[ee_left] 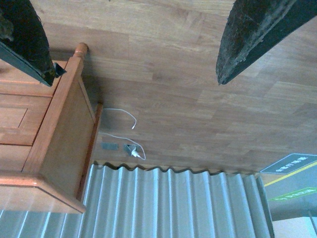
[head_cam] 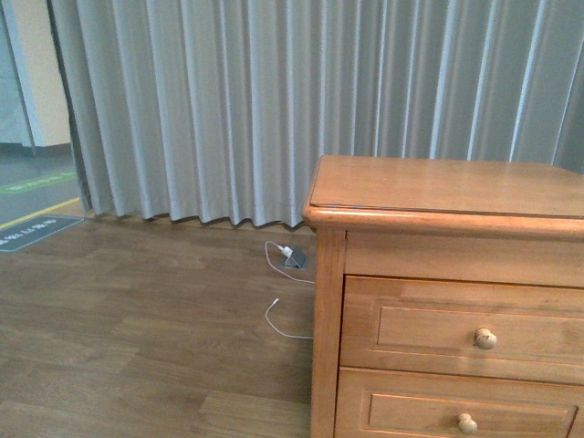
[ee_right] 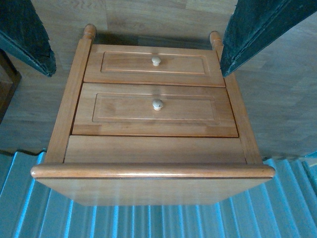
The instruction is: Put charger into drawer
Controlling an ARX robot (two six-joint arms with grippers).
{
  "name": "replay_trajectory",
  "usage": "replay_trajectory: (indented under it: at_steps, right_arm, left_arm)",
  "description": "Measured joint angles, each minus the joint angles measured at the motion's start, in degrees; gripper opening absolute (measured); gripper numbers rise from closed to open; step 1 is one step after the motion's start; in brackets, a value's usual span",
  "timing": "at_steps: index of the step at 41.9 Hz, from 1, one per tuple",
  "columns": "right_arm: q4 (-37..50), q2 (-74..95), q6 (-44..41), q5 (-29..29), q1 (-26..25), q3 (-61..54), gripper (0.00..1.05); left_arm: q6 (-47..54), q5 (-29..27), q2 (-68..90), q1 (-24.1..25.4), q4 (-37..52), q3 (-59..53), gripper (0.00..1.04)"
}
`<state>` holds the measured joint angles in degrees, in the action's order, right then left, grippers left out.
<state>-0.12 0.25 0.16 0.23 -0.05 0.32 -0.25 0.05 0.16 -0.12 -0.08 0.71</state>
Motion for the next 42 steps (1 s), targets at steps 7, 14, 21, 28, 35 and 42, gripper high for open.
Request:
replay_trajectory:
  at_steps: [7, 14, 21, 28, 35, 42]
  right_arm:
    - [0.0, 0.0, -0.1, -0.2, 0.0, 0.0, 0.97]
    - [0.0, 0.0, -0.1, -0.3, 0.0, 0.0, 0.97]
    - [0.0, 0.0, -0.1, -0.3, 0.0, 0.0, 0.97]
    - [0.0, 0.0, -0.1, -0.3, 0.0, 0.0, 0.97]
    - [0.0, 0.0, -0.1, -0.3, 0.0, 0.0, 0.97]
    - [0.0, 0.0, -0.1, -0.3, 0.0, 0.0, 0.97]
  left_arm:
    - [0.0, 0.0, 0.0, 0.0, 0.0, 0.0, 0.99]
    - [0.0, 0.0, 0.0, 0.0, 0.0, 0.0, 0.99]
    - [0.0, 0.0, 0.0, 0.0, 0.0, 0.0, 0.99]
    - [0.0, 0.0, 0.0, 0.0, 0.0, 0.0, 0.99]
    - [0.0, 0.0, 0.0, 0.0, 0.0, 0.0, 0.99]
    - [0.0, 0.0, 0.0, 0.0, 0.0, 0.0, 0.99]
